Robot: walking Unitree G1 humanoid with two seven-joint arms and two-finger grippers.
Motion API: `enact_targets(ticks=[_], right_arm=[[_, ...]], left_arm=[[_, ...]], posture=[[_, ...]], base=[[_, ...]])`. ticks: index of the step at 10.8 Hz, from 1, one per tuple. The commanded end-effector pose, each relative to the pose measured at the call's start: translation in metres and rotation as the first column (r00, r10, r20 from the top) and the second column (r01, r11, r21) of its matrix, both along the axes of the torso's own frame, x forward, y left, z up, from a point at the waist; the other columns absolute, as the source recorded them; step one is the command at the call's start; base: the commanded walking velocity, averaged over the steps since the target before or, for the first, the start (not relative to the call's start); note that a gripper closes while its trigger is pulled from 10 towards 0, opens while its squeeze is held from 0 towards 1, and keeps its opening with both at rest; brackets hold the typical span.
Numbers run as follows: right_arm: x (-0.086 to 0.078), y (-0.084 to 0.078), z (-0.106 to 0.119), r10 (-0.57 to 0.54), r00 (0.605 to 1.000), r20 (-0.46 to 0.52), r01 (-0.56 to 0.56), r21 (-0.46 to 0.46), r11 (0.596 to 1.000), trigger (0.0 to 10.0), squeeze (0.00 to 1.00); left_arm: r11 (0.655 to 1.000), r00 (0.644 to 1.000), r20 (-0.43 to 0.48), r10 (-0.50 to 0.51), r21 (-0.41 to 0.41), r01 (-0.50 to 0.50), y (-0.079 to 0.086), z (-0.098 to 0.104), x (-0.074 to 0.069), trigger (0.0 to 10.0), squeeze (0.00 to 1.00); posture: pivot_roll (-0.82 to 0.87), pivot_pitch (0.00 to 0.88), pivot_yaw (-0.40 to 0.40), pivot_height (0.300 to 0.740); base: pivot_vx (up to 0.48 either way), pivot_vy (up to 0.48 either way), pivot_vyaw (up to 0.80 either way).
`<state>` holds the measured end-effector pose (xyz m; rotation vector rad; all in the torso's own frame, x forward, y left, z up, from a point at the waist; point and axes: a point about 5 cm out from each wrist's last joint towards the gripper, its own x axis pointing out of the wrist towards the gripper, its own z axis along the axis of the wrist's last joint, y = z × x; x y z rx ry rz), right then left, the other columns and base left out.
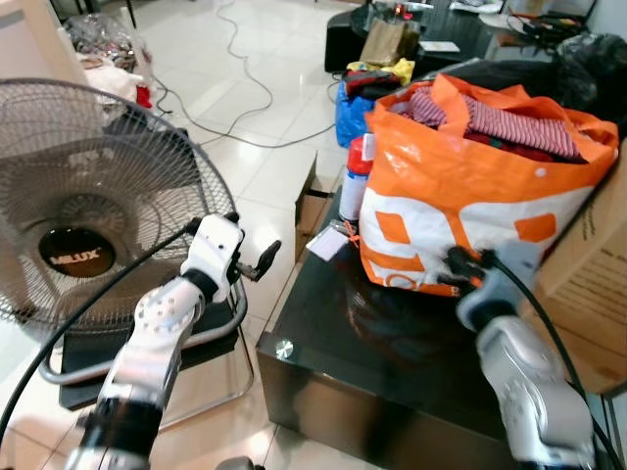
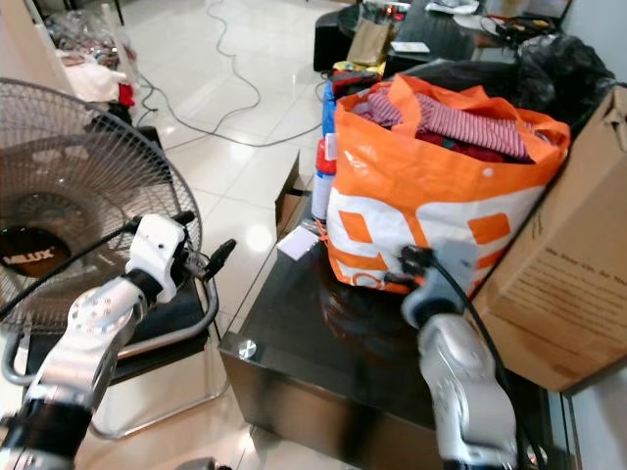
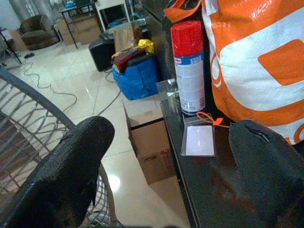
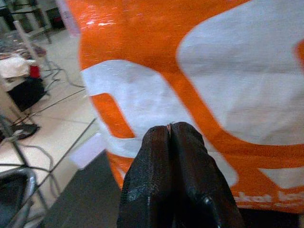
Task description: Hang keys on a hook
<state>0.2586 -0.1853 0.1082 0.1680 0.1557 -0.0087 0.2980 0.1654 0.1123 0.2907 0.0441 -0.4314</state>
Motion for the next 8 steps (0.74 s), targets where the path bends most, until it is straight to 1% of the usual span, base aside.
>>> enact_targets(ticks=[1,2,3,4,5,8], right_arm=[[-0.0016,-0.0029,0.0093,-0.035,0.997,0.066,0.037,-0.027,0.999,0.0,0.0],[-0.0017,-0.0042,0.0125,-0.077,0.992,0.096,0.079,-0.013,0.997,0.0,0.0],[-0.0018,-0.0027,0.0124,-0.093,0.992,0.09,0.094,-0.01,0.995,0.0,0.0],[-0.002,-0.001,0.0101,-0.1,0.992,0.081,0.102,-0.016,0.995,5.1,0.0],[-0.0021,0.0025,0.0085,-0.097,0.992,0.077,0.099,-0.023,0.995,10.0,0.0],[-0.001,0.0044,0.0076,-0.095,0.993,0.074,0.098,-0.035,0.995,10.0,0.0]], left_arm=[[1.0,1.0,0.008,0.004,0.002,-0.004,-0.0029,0.003,-0.0011,10.0,0.11],[1.0,1.0,0.005,0.01,-0.004,-0.01,-0.0045,0.0032,-0.0017,10.0,0.11],[1.0,1.0,0.009,0.027,-0.008,-0.027,-0.0057,0.0047,-0.0016,10.0,0.12],[0.999,0.999,0.008,0.032,-0.019,-0.032,-0.0064,0.0053,-0.002,10.0,0.12],[0.999,0.999,-0.001,0.034,-0.022,-0.034,-0.0063,0.005,-0.0028,10.0,0.13],[0.999,0.999,-0.009,0.036,-0.023,-0.036,-0.0077,0.0057,-0.0033,10.0,0.13]], posture=[[-0.05,0.0,0.002,0.74],[-0.05,0.0,0.007,0.74],[-0.05,0.0,0.009,0.74],[-0.05,0.0,0.009,0.74],[-0.06,0.0,0.014,0.74],[-0.05,0.0,0.011,0.74]], base=[[0.0,0.0,0.0],[0.0,0.0,0.0],[0.0,0.0,0.0],[0.0,0.0,0.0],[0.0,0.0,0.0],[0.0,0.0,0.0]])
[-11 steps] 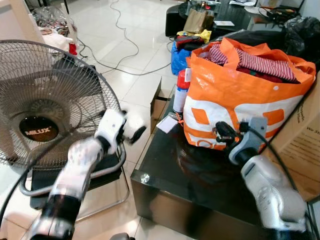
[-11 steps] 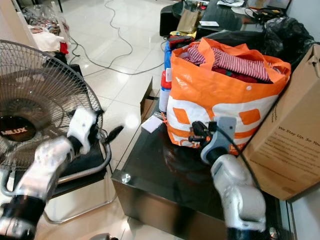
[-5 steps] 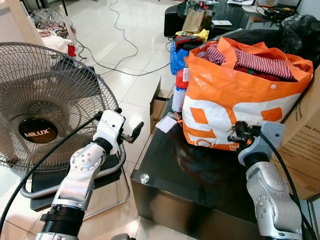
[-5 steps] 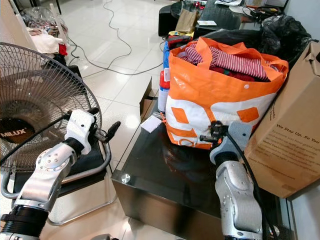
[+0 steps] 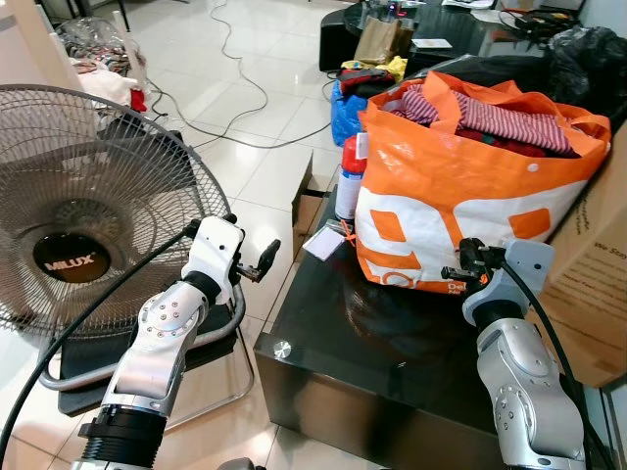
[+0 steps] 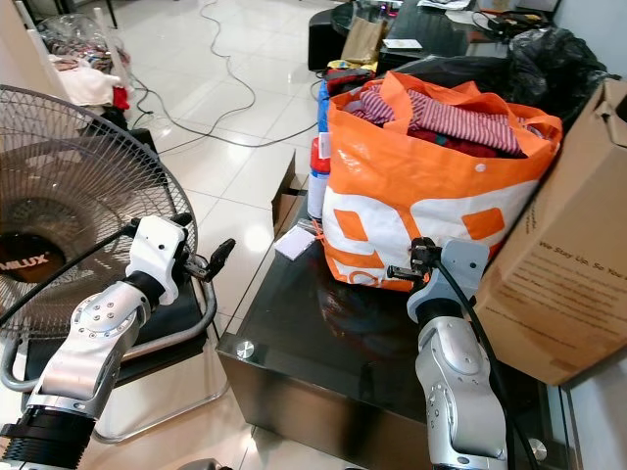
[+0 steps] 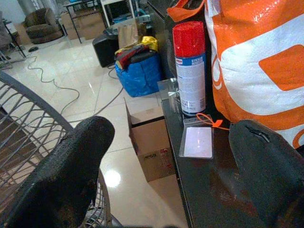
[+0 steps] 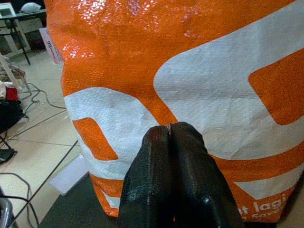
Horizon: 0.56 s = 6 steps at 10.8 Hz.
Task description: Hang keys on a hook
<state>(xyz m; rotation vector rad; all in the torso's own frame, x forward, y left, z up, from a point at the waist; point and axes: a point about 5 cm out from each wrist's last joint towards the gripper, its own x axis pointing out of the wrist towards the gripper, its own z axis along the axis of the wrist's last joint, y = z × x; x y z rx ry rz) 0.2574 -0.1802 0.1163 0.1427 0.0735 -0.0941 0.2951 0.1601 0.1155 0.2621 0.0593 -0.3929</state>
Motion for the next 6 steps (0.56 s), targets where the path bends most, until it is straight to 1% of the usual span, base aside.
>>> enact_targets(ticks=[1,6], right_arm=[[0.0006,-0.0005,-0.0003,-0.005,1.0,-0.003,0.005,-0.008,1.0,10.0,0.0],[0.0003,-0.0001,-0.0012,-0.001,1.0,-0.012,0.001,-0.028,1.0,10.0,0.0]], left_arm=[[1.0,1.0,0.005,-0.003,0.0,0.003,-0.0027,0.0025,-0.0003,10.0,0.13],[1.0,1.0,-0.001,0.001,-0.002,-0.001,-0.0038,0.0019,-0.0002,10.0,0.13]], posture=[[-0.05,0.0,0.008,0.74],[-0.06,0.0,0.003,0.74]], base=[[0.0,0.0,0.0],[0.0,0.0,0.0]])
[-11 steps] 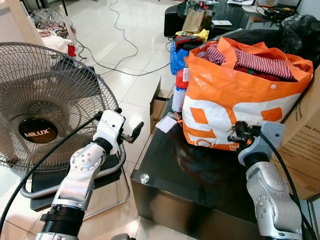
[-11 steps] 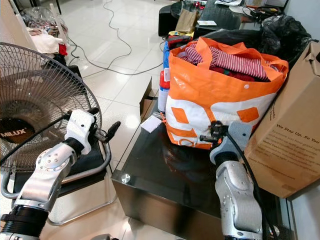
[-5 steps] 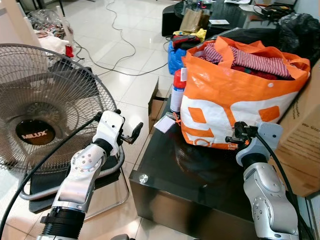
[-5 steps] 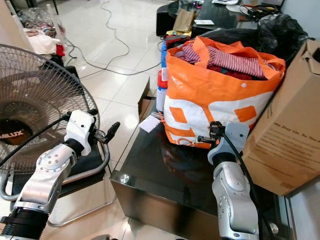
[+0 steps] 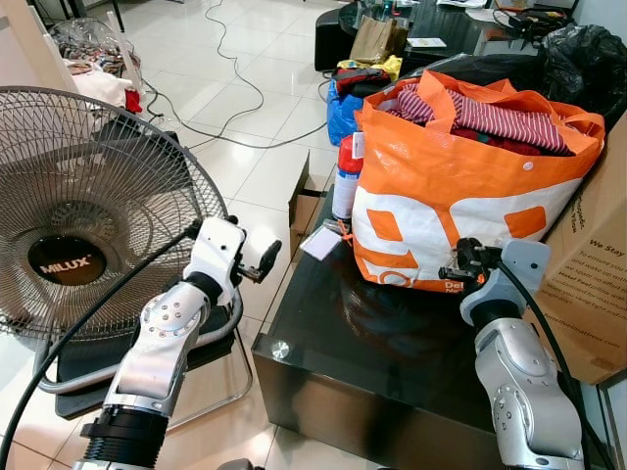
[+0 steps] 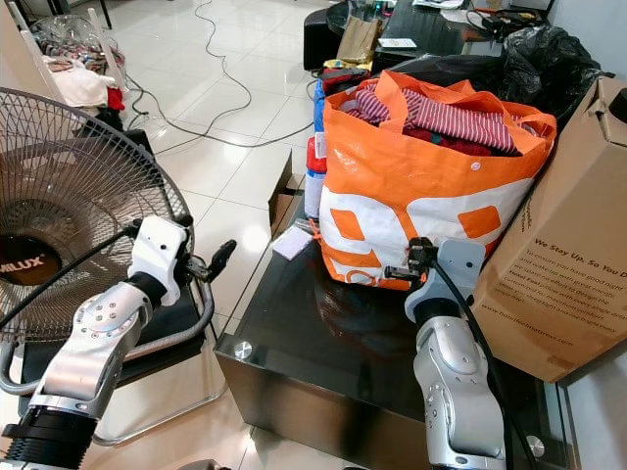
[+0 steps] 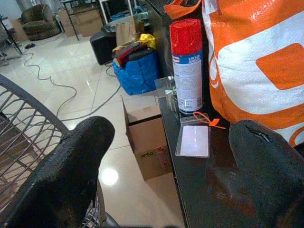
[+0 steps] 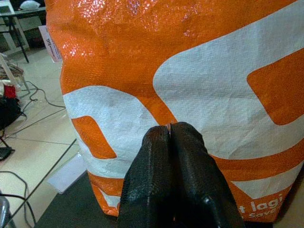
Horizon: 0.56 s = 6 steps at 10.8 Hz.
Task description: Hang keys on a hook
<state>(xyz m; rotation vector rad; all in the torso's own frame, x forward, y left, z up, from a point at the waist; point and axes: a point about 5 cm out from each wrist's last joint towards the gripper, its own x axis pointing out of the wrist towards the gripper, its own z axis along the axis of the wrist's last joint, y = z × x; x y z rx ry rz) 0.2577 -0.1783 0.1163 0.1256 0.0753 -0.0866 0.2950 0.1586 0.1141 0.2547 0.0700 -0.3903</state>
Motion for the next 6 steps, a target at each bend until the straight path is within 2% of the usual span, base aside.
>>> enact_targets(ticks=[1,4,6], right_arm=[[0.0006,-0.0019,-0.0009,-0.007,1.0,-0.009,0.007,-0.015,1.0,10.0,0.0],[0.0016,-0.002,-0.0006,-0.001,1.0,-0.009,0.001,-0.022,1.0,10.0,0.0],[0.0018,-0.0021,-0.0006,-0.001,1.0,-0.011,0.001,-0.026,1.0,10.0,0.0]], left_arm=[[1.0,1.0,0.011,0.001,0.003,-0.001,-0.002,0.0033,0.0001,10.0,0.13],[1.0,1.0,0.013,0.005,0.0,-0.005,-0.0021,0.0033,0.0003,10.0,0.13],[1.0,1.0,0.013,0.004,-0.002,-0.004,-0.0026,0.0033,0.0005,10.0,0.12]], posture=[[-0.06,0.0,0.003,0.74],[-0.05,0.0,-0.001,0.74],[-0.05,0.0,-0.001,0.74]], base=[[0.0,0.0,0.0],[0.0,0.0,0.0],[-0.27,0.0,0.0]])
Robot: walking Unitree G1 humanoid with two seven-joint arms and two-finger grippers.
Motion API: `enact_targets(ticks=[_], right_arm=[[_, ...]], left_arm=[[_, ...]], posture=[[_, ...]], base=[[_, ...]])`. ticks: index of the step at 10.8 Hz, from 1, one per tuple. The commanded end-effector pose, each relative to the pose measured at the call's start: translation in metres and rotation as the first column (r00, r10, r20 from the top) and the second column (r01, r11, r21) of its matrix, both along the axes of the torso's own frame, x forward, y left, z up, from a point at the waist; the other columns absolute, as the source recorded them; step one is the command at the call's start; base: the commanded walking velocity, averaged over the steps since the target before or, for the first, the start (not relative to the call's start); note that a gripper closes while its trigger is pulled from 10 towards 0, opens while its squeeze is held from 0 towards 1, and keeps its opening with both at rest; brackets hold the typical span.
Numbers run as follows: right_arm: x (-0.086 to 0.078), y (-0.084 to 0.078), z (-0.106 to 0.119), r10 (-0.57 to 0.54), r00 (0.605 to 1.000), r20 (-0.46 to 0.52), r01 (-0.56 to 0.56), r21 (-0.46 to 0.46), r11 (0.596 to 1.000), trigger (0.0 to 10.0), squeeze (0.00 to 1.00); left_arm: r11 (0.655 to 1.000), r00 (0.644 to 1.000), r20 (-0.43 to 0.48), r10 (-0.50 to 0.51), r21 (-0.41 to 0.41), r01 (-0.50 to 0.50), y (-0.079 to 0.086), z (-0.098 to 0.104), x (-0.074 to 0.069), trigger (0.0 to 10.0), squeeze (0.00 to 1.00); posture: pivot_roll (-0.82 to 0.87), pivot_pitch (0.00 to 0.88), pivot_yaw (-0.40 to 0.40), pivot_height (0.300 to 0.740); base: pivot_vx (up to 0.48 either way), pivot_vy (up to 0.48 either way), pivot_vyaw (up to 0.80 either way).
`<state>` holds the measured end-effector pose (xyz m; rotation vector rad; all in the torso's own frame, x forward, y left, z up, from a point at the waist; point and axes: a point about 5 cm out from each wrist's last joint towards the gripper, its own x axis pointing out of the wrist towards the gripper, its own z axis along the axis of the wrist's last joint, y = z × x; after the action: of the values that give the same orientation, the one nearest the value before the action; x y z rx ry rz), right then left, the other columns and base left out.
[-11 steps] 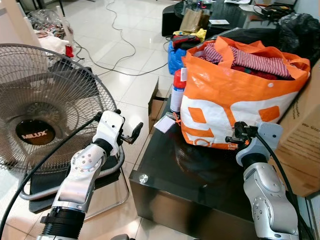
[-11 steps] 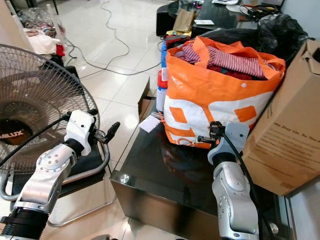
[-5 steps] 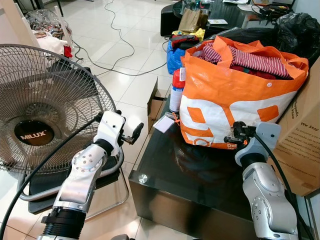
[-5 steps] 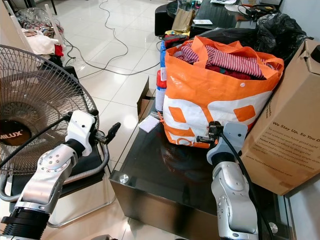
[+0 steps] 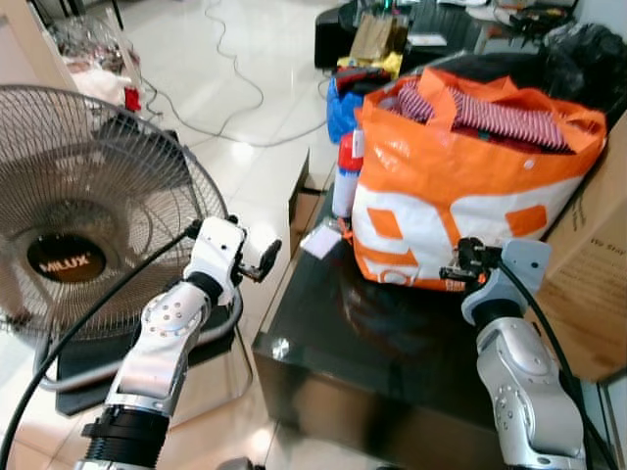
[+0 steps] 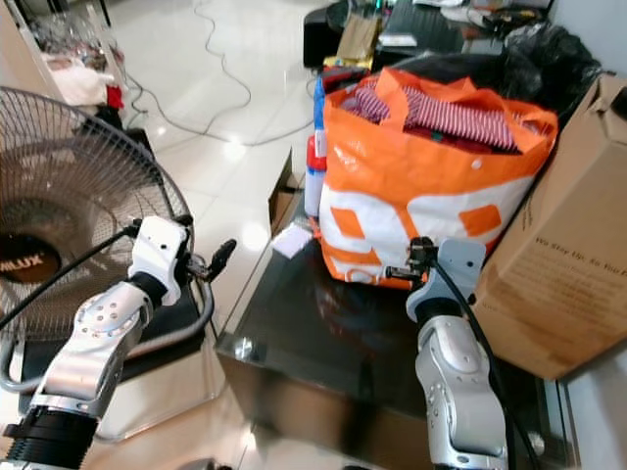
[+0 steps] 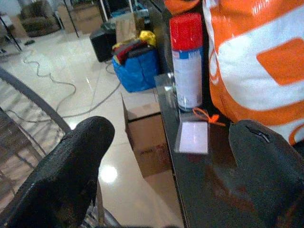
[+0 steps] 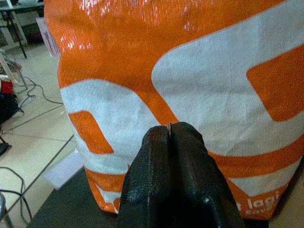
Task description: Hang keys on a hook
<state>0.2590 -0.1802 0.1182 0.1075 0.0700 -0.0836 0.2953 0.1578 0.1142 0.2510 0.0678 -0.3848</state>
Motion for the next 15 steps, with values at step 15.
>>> enact_targets(ticks=[15], right_arm=[[0.0031,-0.001,-0.0013,0.038,0.999,-0.015,-0.038,-0.048,0.998,10.0,0.0]], left_arm=[[1.0,1.0,0.002,0.014,-0.023,-0.014,-0.0064,-0.0013,0.0002,10.0,0.13]], posture=[[-0.06,0.0,-0.025,0.74]], base=[[-0.198,0.05,0.0]])
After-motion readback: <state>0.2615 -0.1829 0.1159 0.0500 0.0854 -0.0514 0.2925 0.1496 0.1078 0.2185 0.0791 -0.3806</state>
